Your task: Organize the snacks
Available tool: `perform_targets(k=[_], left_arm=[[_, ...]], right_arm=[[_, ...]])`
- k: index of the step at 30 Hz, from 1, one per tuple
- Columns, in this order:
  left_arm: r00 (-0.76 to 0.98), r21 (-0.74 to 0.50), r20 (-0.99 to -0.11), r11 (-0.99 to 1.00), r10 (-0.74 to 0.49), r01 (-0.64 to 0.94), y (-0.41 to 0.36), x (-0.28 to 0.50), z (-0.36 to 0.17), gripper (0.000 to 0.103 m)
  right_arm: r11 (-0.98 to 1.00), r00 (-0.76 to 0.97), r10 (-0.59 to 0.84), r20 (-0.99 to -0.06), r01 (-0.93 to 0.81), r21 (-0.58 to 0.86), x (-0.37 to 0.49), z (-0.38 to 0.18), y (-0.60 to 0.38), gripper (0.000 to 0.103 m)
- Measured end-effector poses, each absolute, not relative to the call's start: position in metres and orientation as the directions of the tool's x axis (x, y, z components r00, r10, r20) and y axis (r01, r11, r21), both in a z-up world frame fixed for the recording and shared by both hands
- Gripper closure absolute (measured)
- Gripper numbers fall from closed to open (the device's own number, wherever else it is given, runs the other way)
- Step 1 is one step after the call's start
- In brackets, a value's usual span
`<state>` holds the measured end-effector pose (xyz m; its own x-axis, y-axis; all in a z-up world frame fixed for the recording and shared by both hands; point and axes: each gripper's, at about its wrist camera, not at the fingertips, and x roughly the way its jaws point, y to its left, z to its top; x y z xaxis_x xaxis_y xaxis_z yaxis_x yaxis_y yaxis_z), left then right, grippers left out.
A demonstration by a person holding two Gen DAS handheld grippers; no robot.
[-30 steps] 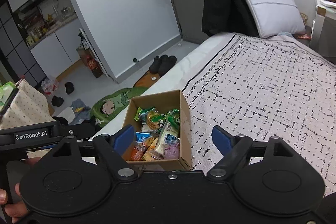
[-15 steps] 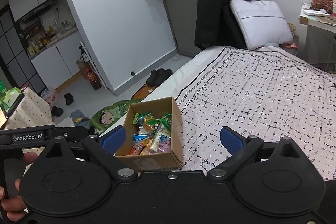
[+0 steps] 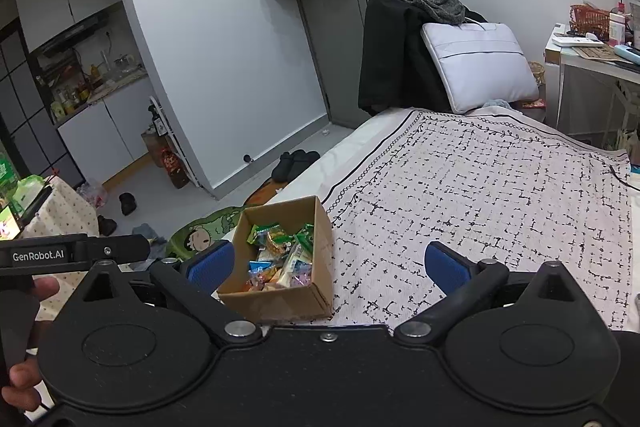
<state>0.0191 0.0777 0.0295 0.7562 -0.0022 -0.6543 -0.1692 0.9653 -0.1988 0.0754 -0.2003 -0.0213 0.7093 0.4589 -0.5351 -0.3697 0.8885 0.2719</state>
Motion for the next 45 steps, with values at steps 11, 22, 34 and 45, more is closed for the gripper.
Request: perform_targets(k=[11,22,34,45], left_arm=[[0.76,-0.132,-0.649,0.985,-0.001,-0.111,0.077,-0.004,0.032,0.001],[0.764,-0.082,-0.645,0.992,0.02,-0.095,0.082,-0.016,0.028,0.0],[0.763,-0.056,-0.647,0.997,0.01,-0.061,0.076,-0.027,0.026,0.001],[0.758,-0.078,-0.652,0.996,-0.017,-0.045,0.075,-0.029,0.026,0.001]], right_arm=[[0.894,0.729,0.449,-0.517,-0.372,0.25,0.053,-0.017,-0.208,0.0],[0.889,0.709,0.454,-0.54,-0.397,0.227,0.04,-0.02,-0.21,0.0],[0.885,0.697,0.461,-0.549,-0.409,0.223,0.03,-0.019,-0.213,0.0],[0.882,0.694,0.465,-0.55,-0.418,0.218,0.029,-0.018,-0.21,0.0]])
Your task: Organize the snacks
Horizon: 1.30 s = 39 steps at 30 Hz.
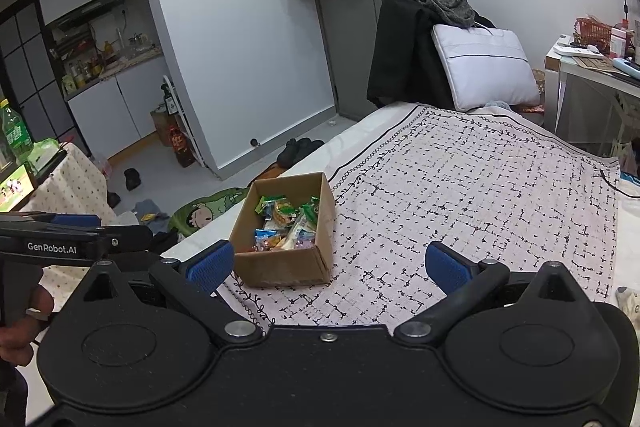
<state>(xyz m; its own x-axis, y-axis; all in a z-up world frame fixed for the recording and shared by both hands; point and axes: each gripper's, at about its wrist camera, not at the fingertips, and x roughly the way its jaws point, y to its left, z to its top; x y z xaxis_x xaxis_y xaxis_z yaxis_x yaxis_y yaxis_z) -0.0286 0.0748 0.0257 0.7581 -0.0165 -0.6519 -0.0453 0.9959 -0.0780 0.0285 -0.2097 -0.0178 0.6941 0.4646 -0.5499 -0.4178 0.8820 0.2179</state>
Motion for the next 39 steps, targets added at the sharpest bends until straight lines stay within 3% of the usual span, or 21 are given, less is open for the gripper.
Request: perform_targets(k=[39], left_arm=[[0.751,-0.098,-0.66,0.994,-0.023,-0.056,0.0776,-0.0295,0.0224,0.001]], right_arm=[[0.88,0.686,0.467,-0.558,-0.421,0.218,0.026,-0.0196,-0.208,0.0]])
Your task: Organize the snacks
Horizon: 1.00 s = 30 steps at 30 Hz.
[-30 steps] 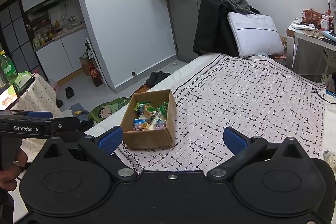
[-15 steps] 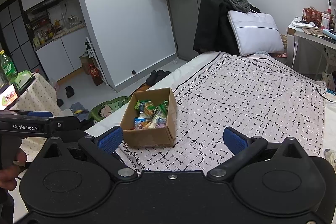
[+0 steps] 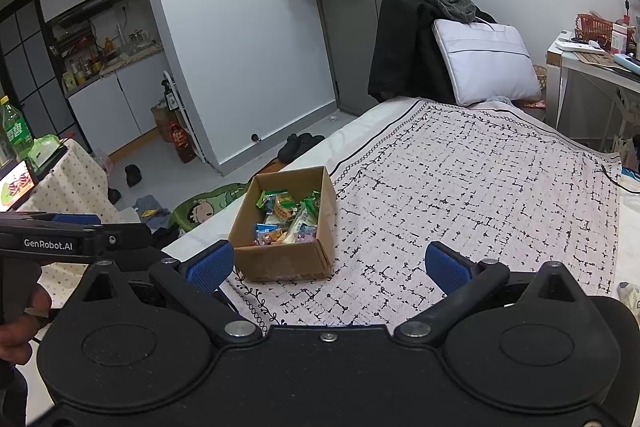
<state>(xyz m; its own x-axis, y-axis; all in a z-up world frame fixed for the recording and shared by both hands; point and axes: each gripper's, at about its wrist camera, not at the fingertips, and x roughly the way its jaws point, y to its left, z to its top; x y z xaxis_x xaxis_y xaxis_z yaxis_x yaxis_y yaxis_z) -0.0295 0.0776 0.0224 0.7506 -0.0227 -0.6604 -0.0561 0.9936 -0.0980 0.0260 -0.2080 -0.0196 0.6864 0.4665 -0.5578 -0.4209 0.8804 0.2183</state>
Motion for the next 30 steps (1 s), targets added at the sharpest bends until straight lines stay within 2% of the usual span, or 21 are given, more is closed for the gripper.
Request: perform_targets(k=[30], left_arm=[[0.749,-0.114,-0.661,0.992,-0.039,-0.049,0.0767,-0.0323,0.0215,0.001]], right_arm=[[0.885,0.684,0.459,-0.567,-0.409,0.223,0.0261,-0.0229,-0.2085,0.0]])
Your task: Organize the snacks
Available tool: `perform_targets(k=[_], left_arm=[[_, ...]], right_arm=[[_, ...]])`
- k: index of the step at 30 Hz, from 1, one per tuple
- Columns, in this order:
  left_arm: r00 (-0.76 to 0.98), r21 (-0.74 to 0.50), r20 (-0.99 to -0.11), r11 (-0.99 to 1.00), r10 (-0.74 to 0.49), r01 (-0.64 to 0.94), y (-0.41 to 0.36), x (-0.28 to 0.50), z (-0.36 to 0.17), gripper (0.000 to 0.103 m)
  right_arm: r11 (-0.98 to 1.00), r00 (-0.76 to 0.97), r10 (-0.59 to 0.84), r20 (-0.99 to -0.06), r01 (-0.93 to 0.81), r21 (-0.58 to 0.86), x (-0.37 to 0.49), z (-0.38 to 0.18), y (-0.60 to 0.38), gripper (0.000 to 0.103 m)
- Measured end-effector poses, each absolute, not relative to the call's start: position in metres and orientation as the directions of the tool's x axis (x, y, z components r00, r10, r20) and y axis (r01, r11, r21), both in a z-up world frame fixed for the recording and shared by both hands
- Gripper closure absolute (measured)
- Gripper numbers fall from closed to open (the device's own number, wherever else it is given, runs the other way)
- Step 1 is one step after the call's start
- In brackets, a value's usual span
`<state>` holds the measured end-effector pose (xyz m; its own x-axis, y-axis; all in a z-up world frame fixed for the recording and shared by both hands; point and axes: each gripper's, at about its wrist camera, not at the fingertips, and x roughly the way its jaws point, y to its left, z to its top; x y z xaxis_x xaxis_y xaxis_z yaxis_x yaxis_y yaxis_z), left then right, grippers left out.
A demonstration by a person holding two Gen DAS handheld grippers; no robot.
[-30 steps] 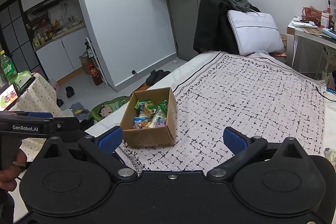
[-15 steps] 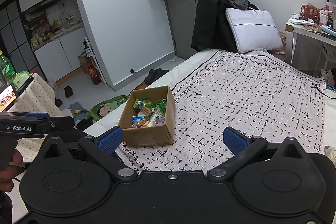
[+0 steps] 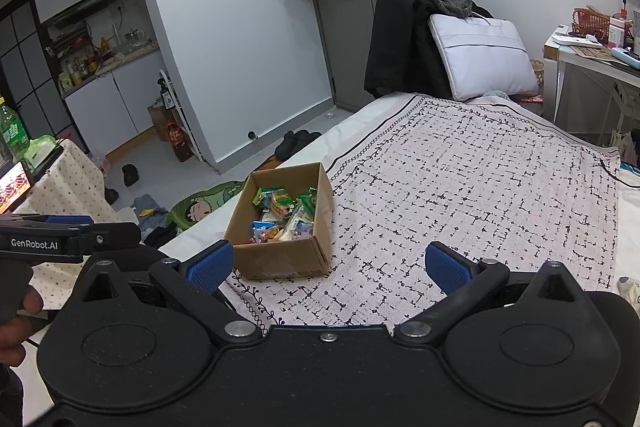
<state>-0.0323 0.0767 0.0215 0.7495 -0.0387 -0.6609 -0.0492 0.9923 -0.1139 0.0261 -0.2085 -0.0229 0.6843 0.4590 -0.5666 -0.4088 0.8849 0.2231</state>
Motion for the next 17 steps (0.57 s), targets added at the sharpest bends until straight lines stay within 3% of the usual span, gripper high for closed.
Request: perform_targets(k=[17], left_arm=[[0.752,-0.118,-0.658,0.992,-0.041,-0.049,0.0747,-0.0328,0.0186,0.001]], right_arm=[[0.886,0.675,0.457,-0.579,-0.404,0.227,0.0292,-0.0285,-0.2036,0.0]])
